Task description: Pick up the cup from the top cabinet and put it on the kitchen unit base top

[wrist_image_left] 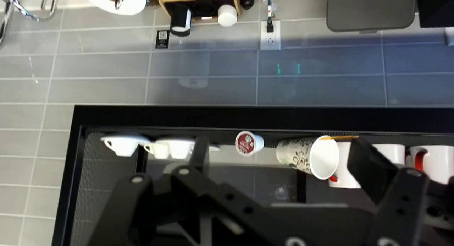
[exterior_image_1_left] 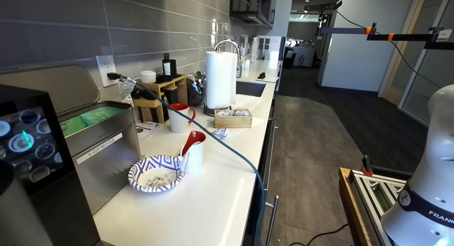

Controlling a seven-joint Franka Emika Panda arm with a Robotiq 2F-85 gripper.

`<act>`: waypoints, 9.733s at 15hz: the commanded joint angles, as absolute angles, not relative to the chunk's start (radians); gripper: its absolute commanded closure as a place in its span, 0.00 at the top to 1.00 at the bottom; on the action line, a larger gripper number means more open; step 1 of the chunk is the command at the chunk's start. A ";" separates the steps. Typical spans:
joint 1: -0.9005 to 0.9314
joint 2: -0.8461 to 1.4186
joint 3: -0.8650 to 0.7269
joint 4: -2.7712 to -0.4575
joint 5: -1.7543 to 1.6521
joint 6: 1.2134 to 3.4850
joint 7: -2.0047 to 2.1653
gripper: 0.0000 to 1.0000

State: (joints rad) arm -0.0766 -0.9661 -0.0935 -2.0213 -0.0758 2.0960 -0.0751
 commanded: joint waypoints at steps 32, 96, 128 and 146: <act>0.036 -0.132 0.080 -1.252 -0.243 2.090 -0.257 1.00; 0.048 -0.078 0.079 -0.996 -0.334 1.179 -0.445 0.01; 0.044 -0.376 -0.024 -1.951 0.054 1.430 -0.239 0.03; 0.140 -0.293 0.086 -2.465 0.157 2.177 -0.132 0.01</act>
State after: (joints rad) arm 0.1184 -0.3566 0.0655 -2.4256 0.1317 2.1066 -0.1680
